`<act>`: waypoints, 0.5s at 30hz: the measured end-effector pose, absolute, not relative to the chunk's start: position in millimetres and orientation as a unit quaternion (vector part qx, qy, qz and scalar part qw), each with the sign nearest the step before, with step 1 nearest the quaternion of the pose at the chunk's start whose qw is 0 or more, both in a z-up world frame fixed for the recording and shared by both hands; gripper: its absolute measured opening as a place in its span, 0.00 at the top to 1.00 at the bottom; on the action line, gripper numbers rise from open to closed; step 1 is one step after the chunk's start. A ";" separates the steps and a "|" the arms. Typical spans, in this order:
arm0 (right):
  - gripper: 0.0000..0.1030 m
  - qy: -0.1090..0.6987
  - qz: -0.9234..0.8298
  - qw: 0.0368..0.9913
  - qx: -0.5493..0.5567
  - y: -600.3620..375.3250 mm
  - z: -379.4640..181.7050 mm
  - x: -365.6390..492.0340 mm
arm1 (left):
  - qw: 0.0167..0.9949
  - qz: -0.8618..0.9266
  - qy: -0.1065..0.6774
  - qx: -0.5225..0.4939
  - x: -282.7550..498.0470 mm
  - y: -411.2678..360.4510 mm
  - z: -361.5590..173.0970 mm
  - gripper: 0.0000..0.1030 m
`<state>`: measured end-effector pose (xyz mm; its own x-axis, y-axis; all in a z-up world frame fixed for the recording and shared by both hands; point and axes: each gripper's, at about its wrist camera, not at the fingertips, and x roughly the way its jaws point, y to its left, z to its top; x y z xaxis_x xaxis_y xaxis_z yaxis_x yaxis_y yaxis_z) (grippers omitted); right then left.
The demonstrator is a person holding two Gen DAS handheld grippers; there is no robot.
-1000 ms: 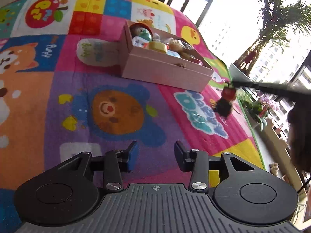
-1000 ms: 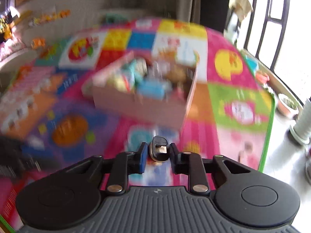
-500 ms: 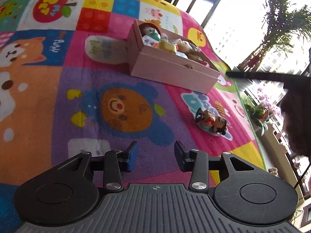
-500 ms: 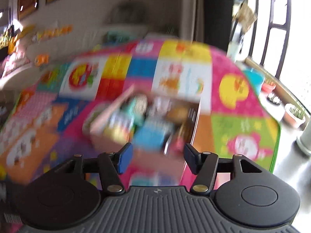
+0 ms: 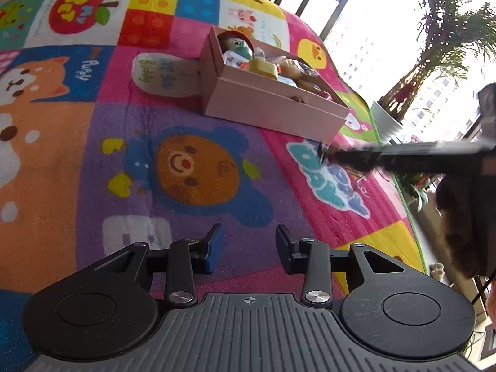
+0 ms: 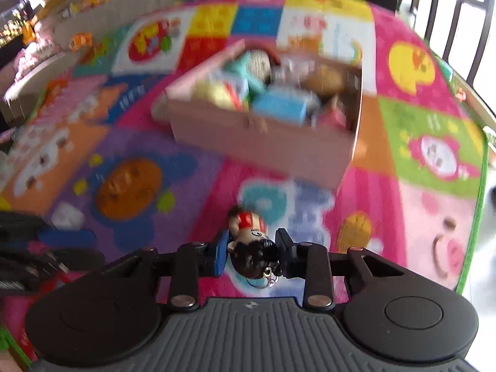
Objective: Organize objects
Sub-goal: 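Lift the red-and-white doll figurine off the mat with the right tool, then lower the doll figurine into the pink box with the right tool and release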
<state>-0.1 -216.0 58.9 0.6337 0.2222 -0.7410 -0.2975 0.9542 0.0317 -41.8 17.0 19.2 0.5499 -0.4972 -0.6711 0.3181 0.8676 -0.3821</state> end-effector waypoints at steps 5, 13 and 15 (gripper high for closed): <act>0.69 0.309 0.127 0.941 -0.053 -218.1 130.2 23.7 | 0.874 -0.235 0.412 -0.109 -41.1 14.0 20.2 0.61; 0.40 0.313 0.148 0.938 0.005 -206.9 144.1 77.6 | 0.876 -0.233 0.409 -0.112 -43.2 18.6 19.7 0.61; 0.40 0.348 0.170 0.921 0.033 -199.4 126.5 86.7 | 0.876 -0.229 0.408 -0.115 -41.5 21.3 19.5 0.61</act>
